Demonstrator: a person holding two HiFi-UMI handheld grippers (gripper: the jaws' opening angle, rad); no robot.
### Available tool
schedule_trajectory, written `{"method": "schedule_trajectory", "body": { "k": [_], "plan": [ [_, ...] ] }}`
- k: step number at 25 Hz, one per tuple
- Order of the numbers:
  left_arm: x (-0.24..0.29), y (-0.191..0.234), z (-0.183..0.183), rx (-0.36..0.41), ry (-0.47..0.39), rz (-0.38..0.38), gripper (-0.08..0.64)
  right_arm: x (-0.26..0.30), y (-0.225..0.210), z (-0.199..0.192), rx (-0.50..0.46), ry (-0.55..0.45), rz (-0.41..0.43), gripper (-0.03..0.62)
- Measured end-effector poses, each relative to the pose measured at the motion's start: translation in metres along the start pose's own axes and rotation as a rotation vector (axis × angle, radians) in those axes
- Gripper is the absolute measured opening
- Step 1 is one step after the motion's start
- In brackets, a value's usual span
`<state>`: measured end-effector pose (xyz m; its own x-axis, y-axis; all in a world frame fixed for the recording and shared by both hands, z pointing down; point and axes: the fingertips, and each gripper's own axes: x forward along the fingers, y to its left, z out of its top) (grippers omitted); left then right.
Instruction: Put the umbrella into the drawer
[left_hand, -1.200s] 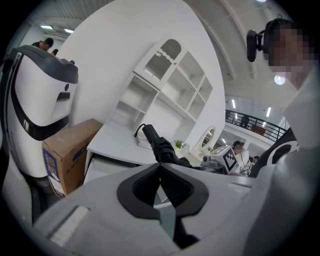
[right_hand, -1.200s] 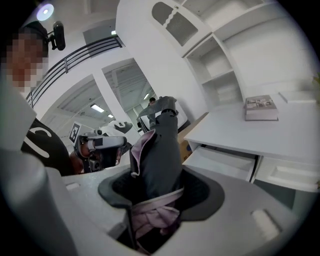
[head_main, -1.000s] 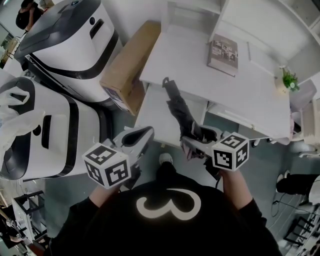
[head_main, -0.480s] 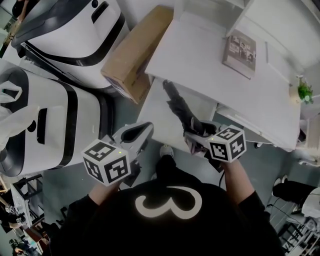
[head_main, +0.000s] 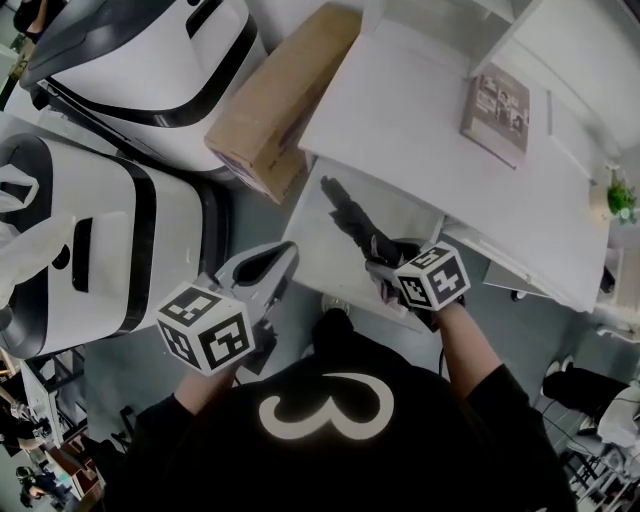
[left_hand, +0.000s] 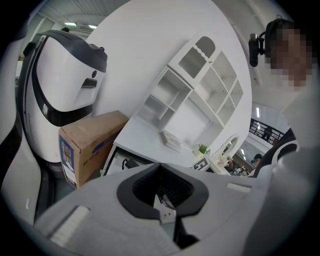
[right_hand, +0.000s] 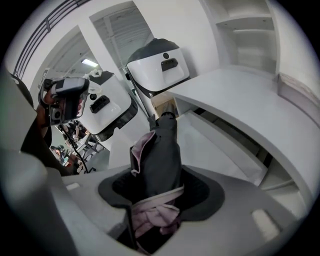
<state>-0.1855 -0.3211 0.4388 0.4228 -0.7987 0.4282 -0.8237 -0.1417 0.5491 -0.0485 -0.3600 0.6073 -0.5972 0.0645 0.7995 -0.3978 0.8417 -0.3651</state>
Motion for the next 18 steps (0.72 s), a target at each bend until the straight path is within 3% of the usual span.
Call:
{"method": "schedule_trajectory", "body": {
  "k": [18],
  "plan": [
    [0.005, 0.046, -0.019, -0.072, 0.048, 0.075, 0.009, 0.100, -0.062, -0.030, -0.035, 0.171, -0.144, 0.239]
  ]
}}
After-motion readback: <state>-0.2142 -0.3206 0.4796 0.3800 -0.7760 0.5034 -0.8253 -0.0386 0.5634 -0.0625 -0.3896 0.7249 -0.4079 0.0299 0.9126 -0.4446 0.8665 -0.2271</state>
